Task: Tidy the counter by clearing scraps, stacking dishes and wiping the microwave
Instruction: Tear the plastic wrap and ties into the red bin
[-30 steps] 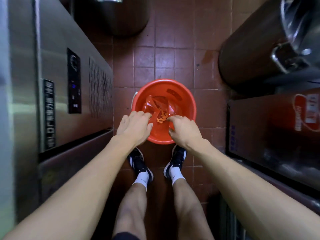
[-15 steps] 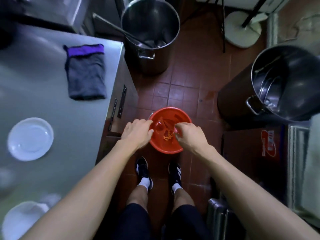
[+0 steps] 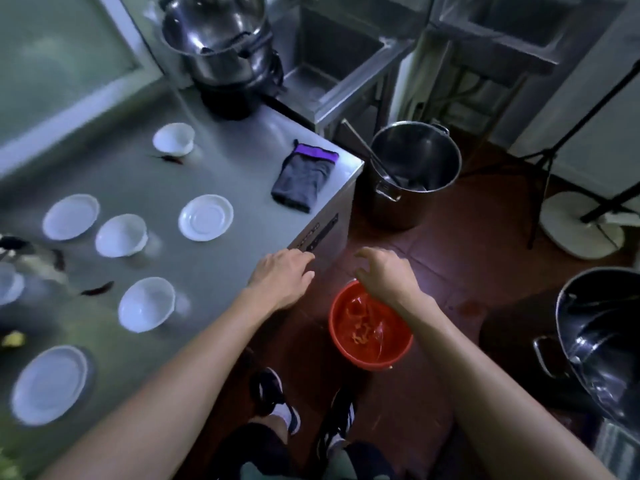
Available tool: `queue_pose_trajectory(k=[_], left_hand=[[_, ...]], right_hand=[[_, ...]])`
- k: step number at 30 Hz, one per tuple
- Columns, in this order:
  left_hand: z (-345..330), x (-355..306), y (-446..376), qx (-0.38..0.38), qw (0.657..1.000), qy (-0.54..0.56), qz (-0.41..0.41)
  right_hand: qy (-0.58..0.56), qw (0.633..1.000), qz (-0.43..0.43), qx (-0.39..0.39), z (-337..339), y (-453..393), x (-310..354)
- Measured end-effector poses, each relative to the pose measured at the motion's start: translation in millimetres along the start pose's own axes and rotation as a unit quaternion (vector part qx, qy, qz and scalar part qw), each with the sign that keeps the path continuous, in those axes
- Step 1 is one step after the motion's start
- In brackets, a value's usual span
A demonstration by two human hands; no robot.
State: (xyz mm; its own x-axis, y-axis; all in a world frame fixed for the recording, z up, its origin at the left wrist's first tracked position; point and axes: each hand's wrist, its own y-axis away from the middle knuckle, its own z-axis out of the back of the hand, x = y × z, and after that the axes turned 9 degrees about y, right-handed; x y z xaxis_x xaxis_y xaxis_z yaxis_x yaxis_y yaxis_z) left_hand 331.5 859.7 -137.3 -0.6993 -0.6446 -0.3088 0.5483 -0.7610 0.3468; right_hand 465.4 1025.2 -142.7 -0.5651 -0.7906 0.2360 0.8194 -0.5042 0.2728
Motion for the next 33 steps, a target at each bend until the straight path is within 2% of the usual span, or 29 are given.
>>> queue_pose_trajectory(k=[8, 16, 29, 33], left_hand=[[34.5, 79.6, 76.5, -0.084, 0.988, 0.051, 0.123], [39.2, 156.5, 176.6, -0.157, 0.962, 0.090, 0.206], [27.9, 285.0, 367.4, -0.278, 0.907, 0.137, 0.285], [15.7, 322.5, 429.1, -0.289, 0.895, 0.149, 0.304]], right_hand=[[0.006, 0.991, 0.134, -0.004, 26.4, -12.4, 105.5], [0.053, 0.969, 0.243, 0.018, 13.1, 1.6, 220.4], [0.097, 0.924, 0.368, 0.027, -36.6, 100.2, 419.6], [0.110, 0.908, 0.403, 0.028, -60.9, 131.8, 479.6]])
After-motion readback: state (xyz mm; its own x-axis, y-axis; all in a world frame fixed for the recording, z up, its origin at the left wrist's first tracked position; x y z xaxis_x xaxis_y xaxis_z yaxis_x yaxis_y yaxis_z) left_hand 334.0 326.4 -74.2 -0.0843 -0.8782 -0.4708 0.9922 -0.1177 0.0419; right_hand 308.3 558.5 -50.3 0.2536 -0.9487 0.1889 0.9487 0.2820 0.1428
